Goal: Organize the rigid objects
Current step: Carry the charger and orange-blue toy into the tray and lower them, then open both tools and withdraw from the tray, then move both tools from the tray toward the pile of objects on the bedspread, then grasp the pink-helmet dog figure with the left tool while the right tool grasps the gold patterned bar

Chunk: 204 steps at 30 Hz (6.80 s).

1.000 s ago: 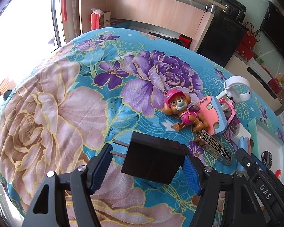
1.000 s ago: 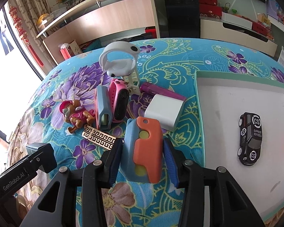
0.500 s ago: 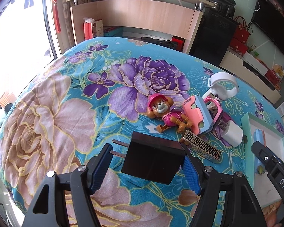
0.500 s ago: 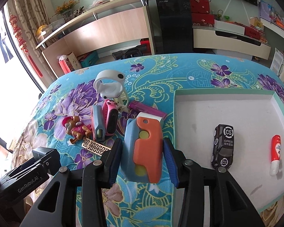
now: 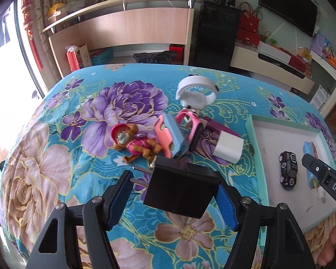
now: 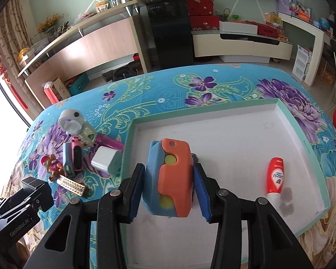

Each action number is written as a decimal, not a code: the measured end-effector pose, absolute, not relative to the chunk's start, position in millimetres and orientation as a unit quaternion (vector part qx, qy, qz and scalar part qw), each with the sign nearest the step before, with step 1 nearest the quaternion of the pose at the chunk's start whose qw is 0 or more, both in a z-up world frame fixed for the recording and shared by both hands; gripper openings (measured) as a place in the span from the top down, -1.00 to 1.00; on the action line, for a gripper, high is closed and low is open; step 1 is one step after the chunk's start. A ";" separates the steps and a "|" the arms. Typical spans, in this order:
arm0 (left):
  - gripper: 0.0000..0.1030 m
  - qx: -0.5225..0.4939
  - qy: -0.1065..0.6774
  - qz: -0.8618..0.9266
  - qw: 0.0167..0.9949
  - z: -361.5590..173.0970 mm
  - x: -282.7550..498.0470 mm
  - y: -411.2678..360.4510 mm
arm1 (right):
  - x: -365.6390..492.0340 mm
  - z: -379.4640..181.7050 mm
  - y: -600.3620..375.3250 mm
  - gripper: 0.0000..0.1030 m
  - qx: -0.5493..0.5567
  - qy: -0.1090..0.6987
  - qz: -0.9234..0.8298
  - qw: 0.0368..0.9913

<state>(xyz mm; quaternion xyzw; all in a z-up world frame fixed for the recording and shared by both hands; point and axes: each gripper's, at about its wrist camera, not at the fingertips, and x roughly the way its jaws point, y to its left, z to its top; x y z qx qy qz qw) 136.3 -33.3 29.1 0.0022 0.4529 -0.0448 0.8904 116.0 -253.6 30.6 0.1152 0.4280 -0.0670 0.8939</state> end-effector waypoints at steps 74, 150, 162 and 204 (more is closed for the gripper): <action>-0.91 0.143 0.454 -0.200 0.856 14.3 101.9 -201.5 | 83.5 30.5 -339.7 -0.07 0.174 0.430 -0.123 0.877; -1.00 -0.013 0.432 0.007 0.902 64.0 165.3 -57.4 | 113.8 36.3 -271.2 -0.93 0.091 0.377 -0.105 0.916; -1.00 -0.054 0.426 0.048 0.902 64.8 181.5 -10.9 | 131.4 20.6 -239.8 -0.93 0.109 0.414 -0.071 0.901; -1.00 -0.161 0.490 0.183 0.837 -16.5 166.6 157.2 | 173.0 -24.7 -62.2 -0.93 0.039 0.476 -0.022 0.878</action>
